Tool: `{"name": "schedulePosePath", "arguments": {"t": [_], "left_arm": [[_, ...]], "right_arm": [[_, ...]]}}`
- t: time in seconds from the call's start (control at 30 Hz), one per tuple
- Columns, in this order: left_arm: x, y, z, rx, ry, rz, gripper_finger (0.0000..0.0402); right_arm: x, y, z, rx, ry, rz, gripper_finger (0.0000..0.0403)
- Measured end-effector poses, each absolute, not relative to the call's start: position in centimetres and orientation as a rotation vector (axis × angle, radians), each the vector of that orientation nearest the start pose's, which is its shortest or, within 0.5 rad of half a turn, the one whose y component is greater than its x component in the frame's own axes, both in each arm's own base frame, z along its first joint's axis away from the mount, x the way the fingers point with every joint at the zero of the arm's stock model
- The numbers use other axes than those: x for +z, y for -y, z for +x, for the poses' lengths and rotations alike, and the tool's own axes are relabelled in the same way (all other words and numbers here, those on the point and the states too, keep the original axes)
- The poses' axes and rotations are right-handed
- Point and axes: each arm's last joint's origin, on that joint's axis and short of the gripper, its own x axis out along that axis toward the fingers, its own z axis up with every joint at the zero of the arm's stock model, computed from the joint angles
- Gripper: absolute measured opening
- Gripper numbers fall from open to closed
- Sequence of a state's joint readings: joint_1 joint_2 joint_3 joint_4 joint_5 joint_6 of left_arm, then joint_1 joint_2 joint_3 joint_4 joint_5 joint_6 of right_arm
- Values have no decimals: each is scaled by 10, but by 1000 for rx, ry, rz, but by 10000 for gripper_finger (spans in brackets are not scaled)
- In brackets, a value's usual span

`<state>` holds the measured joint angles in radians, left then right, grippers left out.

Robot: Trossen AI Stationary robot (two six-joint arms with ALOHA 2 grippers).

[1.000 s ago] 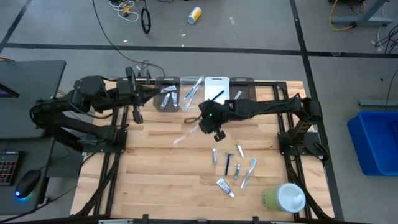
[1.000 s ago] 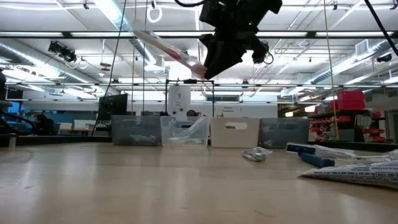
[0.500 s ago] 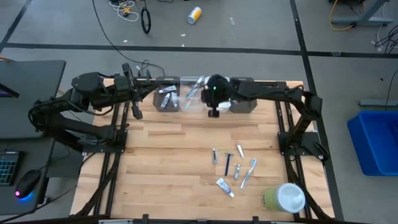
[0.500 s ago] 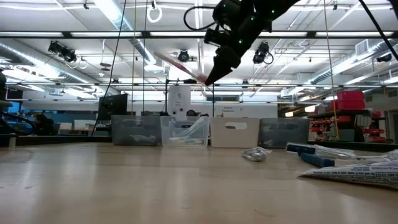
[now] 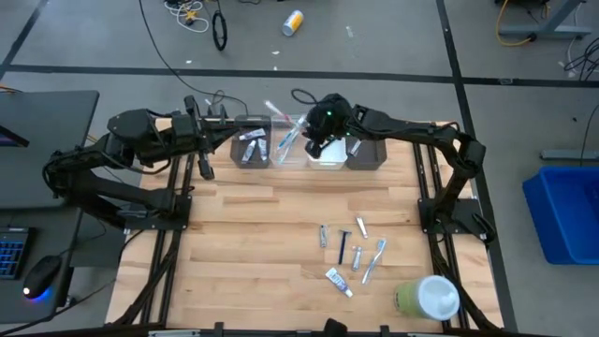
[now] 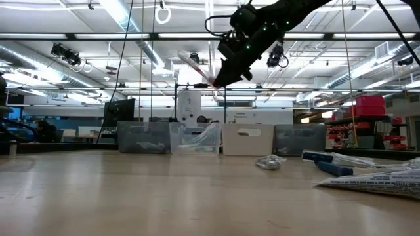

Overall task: Pick & Place Travel size toiletries
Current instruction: Put the orange toothbrush into the transparent bin

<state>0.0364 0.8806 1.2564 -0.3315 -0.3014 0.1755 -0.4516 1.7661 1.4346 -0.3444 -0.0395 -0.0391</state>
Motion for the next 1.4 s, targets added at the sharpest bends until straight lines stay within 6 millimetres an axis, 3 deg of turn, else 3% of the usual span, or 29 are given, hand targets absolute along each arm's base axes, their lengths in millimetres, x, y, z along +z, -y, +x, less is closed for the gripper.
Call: {"name": "schedulePosePath", "arguments": {"t": [0.6,1.1,1.4], "left_arm": [[457,-15,153,360,15,157,7],[457,-15,153,360,19,129,5],[457,-15,153,360,20,124,5]], "right_arm": [[267,177,363,-568,-542,806,79],[216,178,385,-557,-644,958,78],[213,179,385,-567,-646,981,80]]}}
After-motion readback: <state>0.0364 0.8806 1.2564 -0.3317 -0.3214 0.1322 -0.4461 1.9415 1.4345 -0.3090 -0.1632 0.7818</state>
